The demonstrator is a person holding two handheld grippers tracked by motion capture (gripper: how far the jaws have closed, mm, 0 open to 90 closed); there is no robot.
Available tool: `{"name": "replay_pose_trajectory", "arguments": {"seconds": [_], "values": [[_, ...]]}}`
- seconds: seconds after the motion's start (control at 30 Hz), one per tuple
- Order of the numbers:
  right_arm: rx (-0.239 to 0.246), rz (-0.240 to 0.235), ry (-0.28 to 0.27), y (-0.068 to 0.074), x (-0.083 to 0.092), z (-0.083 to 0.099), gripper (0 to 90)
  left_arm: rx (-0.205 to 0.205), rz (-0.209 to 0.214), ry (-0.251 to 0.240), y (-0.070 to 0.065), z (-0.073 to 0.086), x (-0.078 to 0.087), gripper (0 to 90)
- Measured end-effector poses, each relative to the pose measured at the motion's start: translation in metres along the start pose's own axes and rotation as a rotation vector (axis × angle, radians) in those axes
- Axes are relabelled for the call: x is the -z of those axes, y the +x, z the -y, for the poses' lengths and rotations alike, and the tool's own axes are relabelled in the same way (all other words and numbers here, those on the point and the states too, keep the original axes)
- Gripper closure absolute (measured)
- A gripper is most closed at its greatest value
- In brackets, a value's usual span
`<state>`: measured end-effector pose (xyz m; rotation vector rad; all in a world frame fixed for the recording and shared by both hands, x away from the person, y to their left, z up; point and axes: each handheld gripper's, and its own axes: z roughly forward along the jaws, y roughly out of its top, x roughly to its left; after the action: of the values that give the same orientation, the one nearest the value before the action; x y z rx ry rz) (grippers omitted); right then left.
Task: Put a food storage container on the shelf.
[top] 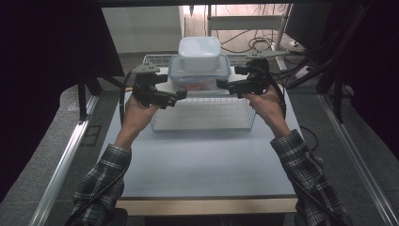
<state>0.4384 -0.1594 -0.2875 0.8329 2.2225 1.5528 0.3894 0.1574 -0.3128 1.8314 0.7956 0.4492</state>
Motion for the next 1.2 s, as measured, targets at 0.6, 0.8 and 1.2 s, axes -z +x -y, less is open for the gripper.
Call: {"name": "replay_pose_trajectory", "arguments": {"seconds": [0.6,0.8,1.2], "values": [[-0.008,-0.014,0.012,0.003,0.010,0.027,6.7,-0.013,0.031,0.011,-0.016,0.032,0.003,2.9],[-0.015,-0.029,0.019,0.007,0.014,0.047,6.7,-0.016,0.042,0.017,-0.025,0.052,0.003,2.8],[0.000,-0.026,0.068,0.025,0.019,0.114,2.4,0.006,0.036,0.010,-0.046,0.120,0.001,1.3]]}}
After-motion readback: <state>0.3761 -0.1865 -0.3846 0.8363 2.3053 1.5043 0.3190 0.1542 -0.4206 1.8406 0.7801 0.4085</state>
